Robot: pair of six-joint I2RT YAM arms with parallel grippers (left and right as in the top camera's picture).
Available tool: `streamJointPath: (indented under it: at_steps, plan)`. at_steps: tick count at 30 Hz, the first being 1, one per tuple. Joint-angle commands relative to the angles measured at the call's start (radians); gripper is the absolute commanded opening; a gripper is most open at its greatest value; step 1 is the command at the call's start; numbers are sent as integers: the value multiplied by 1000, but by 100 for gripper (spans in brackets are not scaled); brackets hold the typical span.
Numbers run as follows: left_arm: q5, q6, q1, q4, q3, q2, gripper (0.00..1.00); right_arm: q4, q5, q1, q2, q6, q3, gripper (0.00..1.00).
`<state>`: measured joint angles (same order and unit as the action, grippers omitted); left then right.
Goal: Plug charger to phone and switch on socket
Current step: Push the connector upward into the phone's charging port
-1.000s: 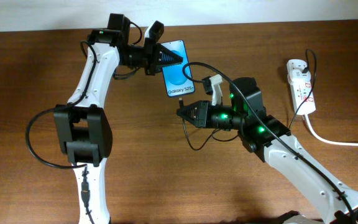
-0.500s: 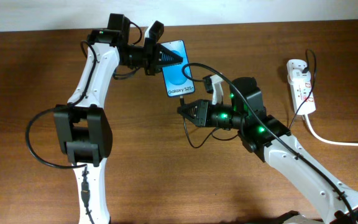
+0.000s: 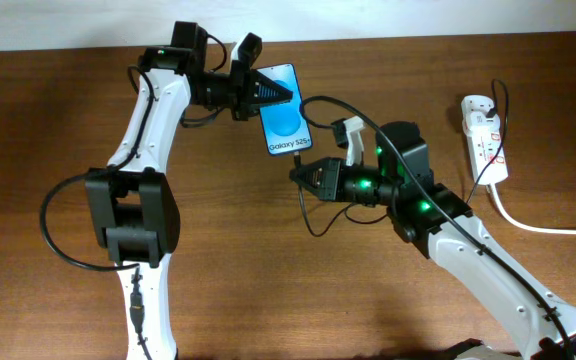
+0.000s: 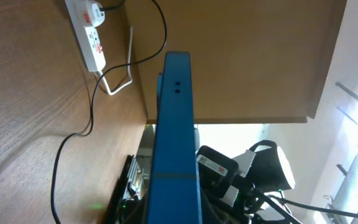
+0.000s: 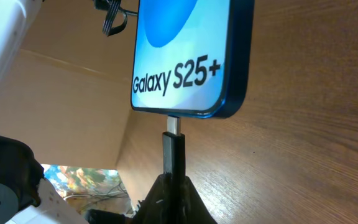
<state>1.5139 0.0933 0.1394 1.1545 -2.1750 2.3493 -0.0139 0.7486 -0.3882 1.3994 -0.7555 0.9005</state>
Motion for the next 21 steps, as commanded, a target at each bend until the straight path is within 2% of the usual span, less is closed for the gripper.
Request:
streamJointPath:
  at_steps: [1, 21]
  plan:
    - [35, -13, 9, 2, -5, -3, 0, 14, -17, -5, -19, 15, 22, 4]
    - [35, -13, 9, 2, -5, -3, 0, 2, -13, -5, -17, -47, 22, 4]
